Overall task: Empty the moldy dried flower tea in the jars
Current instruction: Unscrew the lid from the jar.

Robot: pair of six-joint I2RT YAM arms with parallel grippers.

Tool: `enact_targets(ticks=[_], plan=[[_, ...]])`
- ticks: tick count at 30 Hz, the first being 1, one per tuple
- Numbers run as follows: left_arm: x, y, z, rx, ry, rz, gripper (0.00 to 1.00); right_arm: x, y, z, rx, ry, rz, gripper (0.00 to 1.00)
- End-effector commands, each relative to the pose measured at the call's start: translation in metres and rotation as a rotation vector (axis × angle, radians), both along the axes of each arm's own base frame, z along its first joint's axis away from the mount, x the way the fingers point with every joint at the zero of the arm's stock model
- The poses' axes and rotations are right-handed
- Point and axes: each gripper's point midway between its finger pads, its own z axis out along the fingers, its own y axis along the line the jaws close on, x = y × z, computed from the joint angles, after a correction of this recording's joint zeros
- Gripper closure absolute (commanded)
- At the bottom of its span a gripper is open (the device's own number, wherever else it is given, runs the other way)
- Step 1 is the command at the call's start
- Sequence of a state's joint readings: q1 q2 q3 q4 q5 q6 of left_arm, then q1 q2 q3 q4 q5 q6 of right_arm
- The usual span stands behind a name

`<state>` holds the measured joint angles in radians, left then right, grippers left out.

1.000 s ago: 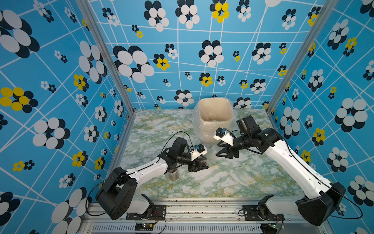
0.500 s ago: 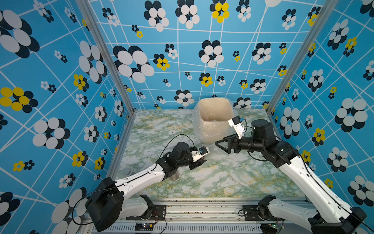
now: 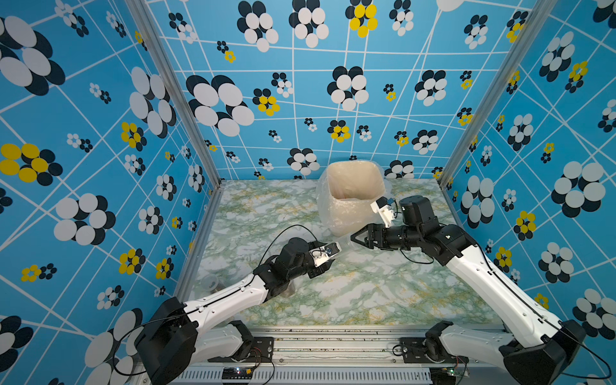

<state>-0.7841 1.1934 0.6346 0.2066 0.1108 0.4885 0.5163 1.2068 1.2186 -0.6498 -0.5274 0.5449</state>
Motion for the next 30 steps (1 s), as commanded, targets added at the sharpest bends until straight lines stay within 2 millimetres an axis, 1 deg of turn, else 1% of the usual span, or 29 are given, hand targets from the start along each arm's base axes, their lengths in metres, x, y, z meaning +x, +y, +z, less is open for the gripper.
enact_targets(ticks=[1,5,9,12,18,20,23,25,27,30], plan=[[-0.002,-0.001,0.013,-0.020,-0.042,-0.006,0.93,0.001,0.006,-0.008,0.020,0.037,0.014,0.21],[-0.003,-0.003,0.015,-0.022,-0.044,-0.010,0.93,0.003,0.009,-0.012,0.026,0.049,0.022,0.28],[-0.003,-0.003,0.014,-0.022,-0.041,-0.012,0.93,0.002,0.011,-0.016,0.031,0.061,0.031,0.40],[-0.004,-0.004,0.014,-0.025,-0.036,-0.018,0.93,0.002,0.013,-0.018,0.035,0.063,0.041,0.46],[-0.013,-0.013,0.012,-0.048,0.031,-0.082,0.94,-0.004,0.019,-0.019,0.047,0.038,0.121,0.67],[-0.020,-0.018,0.011,-0.069,0.092,-0.136,0.95,-0.006,0.020,-0.018,0.039,-0.006,0.170,0.73],[-0.035,-0.025,0.014,-0.141,0.209,-0.250,0.96,-0.016,0.019,-0.016,0.003,-0.150,0.307,0.77],[-0.044,-0.027,0.018,-0.194,0.285,-0.328,0.96,-0.026,0.017,-0.015,-0.034,-0.273,0.430,0.81],[-0.052,-0.028,0.021,-0.232,0.343,-0.393,0.96,-0.033,0.015,-0.016,-0.065,-0.372,0.529,0.82],[-0.062,-0.029,0.025,-0.271,0.428,-0.474,0.97,-0.032,0.009,-0.018,-0.158,-0.484,0.621,0.83]])
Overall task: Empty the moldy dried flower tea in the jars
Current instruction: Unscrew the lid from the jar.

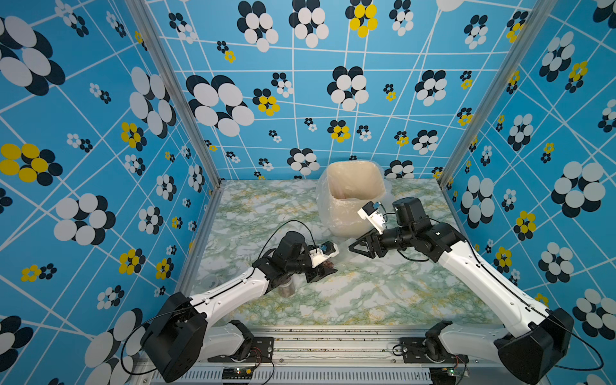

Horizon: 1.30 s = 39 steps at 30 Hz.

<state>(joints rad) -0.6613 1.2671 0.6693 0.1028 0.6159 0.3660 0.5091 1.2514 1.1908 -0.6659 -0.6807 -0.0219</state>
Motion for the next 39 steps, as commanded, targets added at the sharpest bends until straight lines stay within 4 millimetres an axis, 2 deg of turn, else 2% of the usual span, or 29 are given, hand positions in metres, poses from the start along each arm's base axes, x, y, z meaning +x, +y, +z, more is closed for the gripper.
enact_targets(ticks=[1,8,14,16,20,22,24,27,29,32,35,39], plan=[[-0.026,-0.017,0.042,-0.170,0.100,-0.211,0.97,-0.013,-0.007,-0.004,-0.105,-0.206,0.215,0.83],[-0.032,-0.022,0.041,-0.200,0.213,-0.284,0.97,0.000,-0.016,-0.010,-0.273,-0.279,0.333,0.83],[-0.018,-0.023,0.034,-0.190,0.166,-0.212,0.98,0.006,-0.013,-0.010,-0.282,-0.284,0.340,0.83],[-0.012,-0.022,0.034,-0.184,0.130,-0.177,0.98,0.006,-0.011,-0.006,-0.257,-0.296,0.326,0.80],[0.002,-0.016,0.033,-0.155,0.055,-0.092,0.98,0.006,-0.006,0.011,-0.173,-0.330,0.259,0.63],[0.011,-0.011,0.030,-0.126,0.005,-0.025,0.98,0.011,-0.002,0.032,-0.095,-0.340,0.170,0.37],[0.021,-0.005,0.028,-0.094,-0.050,0.045,0.98,0.014,0.000,0.055,-0.008,-0.330,0.067,0.23],[0.032,0.005,0.027,-0.054,-0.132,0.132,0.98,0.017,-0.001,0.090,0.124,-0.308,-0.069,0.14],[0.038,0.011,0.030,-0.029,-0.194,0.188,0.98,0.025,-0.008,0.103,0.177,-0.249,-0.202,0.13],[0.045,0.019,0.032,0.022,-0.284,0.258,0.97,0.034,-0.017,0.099,0.202,-0.112,-0.365,0.11],[0.051,0.026,0.035,0.073,-0.374,0.315,0.97,0.038,-0.026,0.078,0.181,0.037,-0.491,0.07],[0.056,0.029,0.040,0.098,-0.451,0.354,0.97,0.033,-0.030,0.051,0.121,0.171,-0.540,0.04]])
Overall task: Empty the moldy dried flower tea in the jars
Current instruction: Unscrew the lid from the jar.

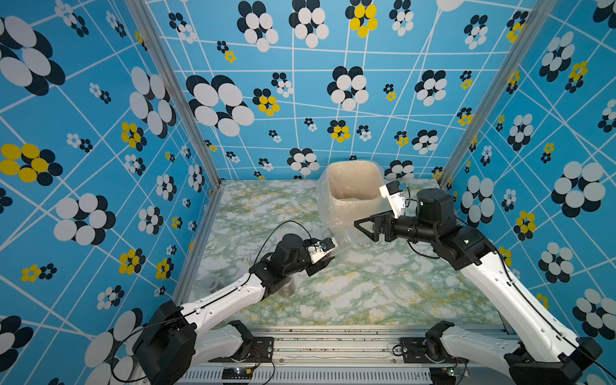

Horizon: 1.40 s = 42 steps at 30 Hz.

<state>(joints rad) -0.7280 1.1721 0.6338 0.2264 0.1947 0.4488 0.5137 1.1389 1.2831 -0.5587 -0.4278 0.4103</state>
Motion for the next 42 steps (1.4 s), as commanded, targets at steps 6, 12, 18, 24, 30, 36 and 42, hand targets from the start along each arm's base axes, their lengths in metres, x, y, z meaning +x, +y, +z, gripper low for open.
enact_targets(ticks=[6,12,18,24,30,36,42], plan=[[0.019,0.012,0.004,0.120,-0.176,0.122,0.97,-0.005,-0.004,-0.045,-0.011,0.271,-0.093,0.03],[0.019,0.009,0.000,0.160,-0.202,0.123,0.98,-0.005,-0.001,-0.056,-0.025,0.309,-0.081,0.03],[0.017,0.008,-0.001,0.173,-0.209,0.119,0.97,-0.006,0.004,-0.050,0.003,0.278,-0.048,0.04],[0.017,0.007,-0.005,0.192,-0.212,0.122,0.98,-0.005,-0.003,-0.044,0.013,0.227,-0.076,0.05],[0.016,0.006,-0.004,0.201,-0.226,0.121,0.97,-0.001,0.001,-0.056,-0.030,0.315,-0.079,0.08],[0.016,0.007,-0.003,0.197,-0.230,0.126,0.97,-0.004,0.010,-0.062,-0.001,0.374,-0.044,0.14],[0.016,0.005,-0.002,0.181,-0.228,0.126,0.98,-0.009,0.016,-0.077,-0.003,0.422,-0.015,0.19]])
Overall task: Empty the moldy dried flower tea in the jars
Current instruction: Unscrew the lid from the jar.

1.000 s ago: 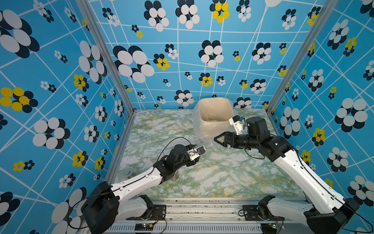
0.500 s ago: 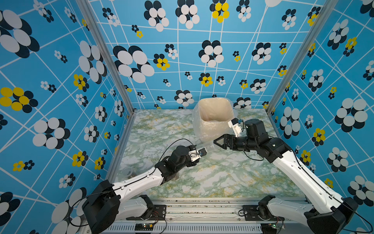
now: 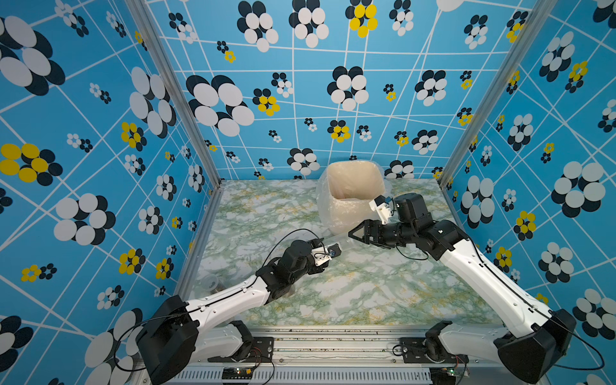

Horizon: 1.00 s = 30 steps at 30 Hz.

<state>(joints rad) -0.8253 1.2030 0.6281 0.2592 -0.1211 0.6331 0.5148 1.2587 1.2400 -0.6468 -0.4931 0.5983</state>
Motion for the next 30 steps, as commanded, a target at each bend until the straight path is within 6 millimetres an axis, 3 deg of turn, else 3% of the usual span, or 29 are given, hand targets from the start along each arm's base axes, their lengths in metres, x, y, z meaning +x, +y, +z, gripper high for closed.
enact_targets(ticks=[1,22,27,30], plan=[[0.001,-0.003,0.005,-0.025,-0.021,-0.001,0.98,-0.008,0.007,-0.007,0.026,0.048,0.033,0.20],[-0.003,-0.005,0.003,-0.042,0.005,-0.015,0.97,-0.007,0.021,-0.012,0.080,0.061,0.089,0.51],[-0.011,-0.012,0.003,-0.077,0.043,-0.070,0.97,-0.008,0.021,-0.014,0.041,-0.021,0.161,0.62],[-0.028,-0.021,0.003,-0.138,0.128,-0.181,0.98,-0.008,0.015,-0.013,-0.039,-0.162,0.248,0.72]])
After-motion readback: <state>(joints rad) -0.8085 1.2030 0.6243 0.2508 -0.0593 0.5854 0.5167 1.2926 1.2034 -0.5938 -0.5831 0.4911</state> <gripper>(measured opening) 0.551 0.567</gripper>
